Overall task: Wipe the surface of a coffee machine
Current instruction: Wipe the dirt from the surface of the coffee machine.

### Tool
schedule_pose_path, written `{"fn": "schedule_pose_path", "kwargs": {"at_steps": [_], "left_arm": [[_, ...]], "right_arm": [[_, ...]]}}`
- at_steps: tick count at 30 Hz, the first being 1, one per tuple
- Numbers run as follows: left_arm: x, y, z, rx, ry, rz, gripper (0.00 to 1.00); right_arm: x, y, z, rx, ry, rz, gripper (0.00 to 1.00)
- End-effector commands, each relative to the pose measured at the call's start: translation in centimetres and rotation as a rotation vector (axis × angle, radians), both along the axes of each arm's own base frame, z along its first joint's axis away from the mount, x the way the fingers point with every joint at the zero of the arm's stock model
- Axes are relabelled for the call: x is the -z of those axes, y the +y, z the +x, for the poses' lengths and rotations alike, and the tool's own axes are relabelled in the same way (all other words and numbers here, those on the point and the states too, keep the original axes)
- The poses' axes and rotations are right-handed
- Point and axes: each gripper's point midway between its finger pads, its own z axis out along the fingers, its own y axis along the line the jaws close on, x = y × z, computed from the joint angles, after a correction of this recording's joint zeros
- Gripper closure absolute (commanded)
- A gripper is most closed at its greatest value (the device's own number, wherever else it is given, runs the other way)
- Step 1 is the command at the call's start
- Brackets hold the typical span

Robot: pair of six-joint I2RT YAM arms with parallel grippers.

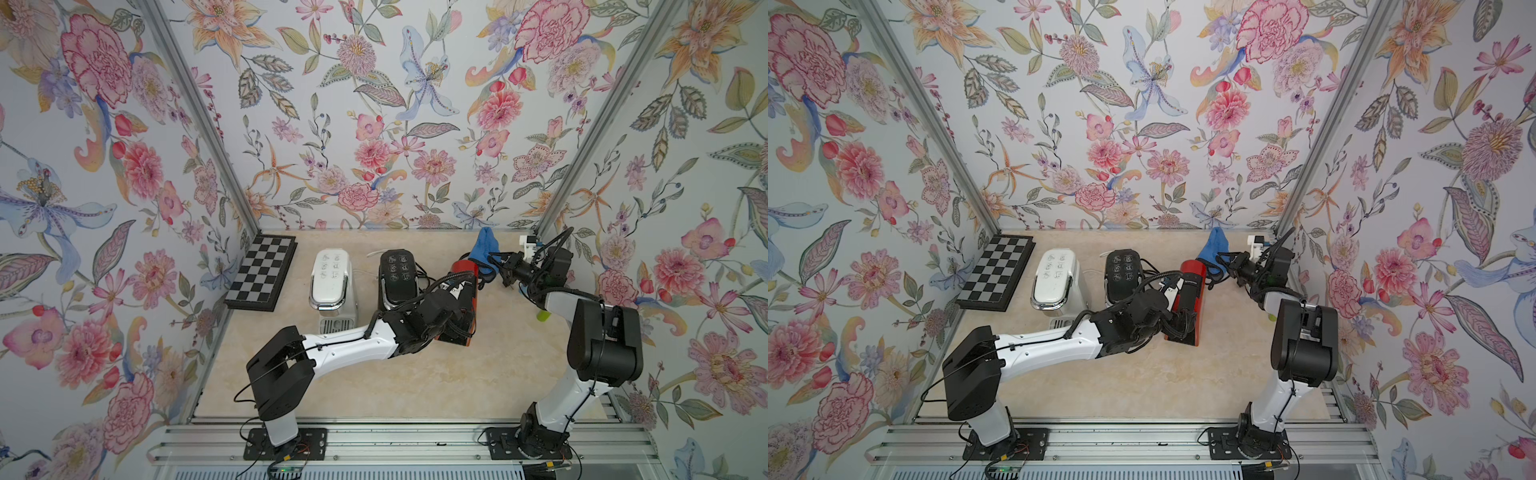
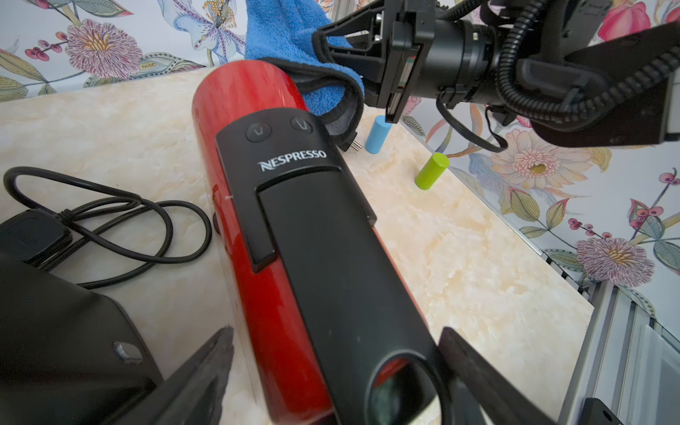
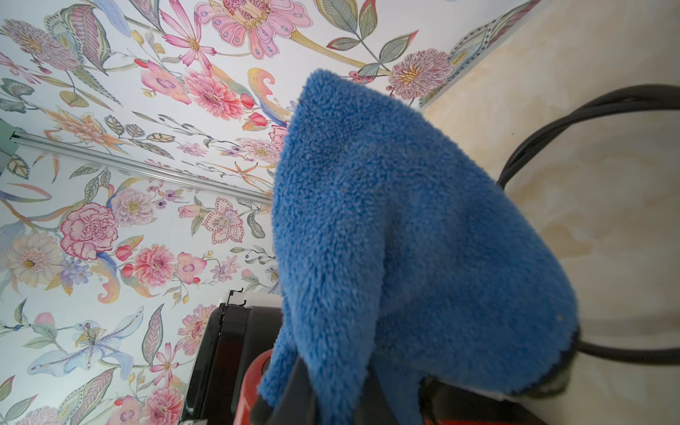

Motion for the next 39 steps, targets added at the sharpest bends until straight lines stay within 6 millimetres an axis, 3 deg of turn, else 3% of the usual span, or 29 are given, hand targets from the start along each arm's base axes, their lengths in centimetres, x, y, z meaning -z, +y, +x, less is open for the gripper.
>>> {"fn": "schedule_pose_path", "kwargs": {"at_steps": [1, 9, 15, 25, 35, 39], "left_arm": [[-2.8, 1.8, 1.8, -0.09, -0.057, -0.007, 0.12], [-2.0, 1.6, 2.2, -0.085, -0.067, 0.019, 0.12], [-1.3, 0.7, 2.5, -0.07, -0.062, 0.034, 0.12], [-0.2, 0.1, 2.8, -0.061, -0.044, 0.034, 0.12], [0.1, 0.3, 2.7, -0.056, -0.038, 0.033, 0.13], [0.4, 0.4, 2.6, -0.056, -0.034, 0.036, 0.13]], "right_arm": [[-5.0, 2.3, -0.8, -0.126, -0.188, 0.068, 1.0], [-4.5, 2.6, -3.7, -0.147, -0.199, 0.19, 1.0], [-4.4, 2.5, -2.4, -0.148, -0.185, 0.194, 1.0], [4.1, 2.8, -0.8, -0.076, 0.022, 0.05, 1.0], [13.0, 3.3, -2.7, -0.026, 0.226, -0.057, 1.0], [14.8, 2.9, -2.9, 0.001, 0.276, -0.059, 1.0]]}}
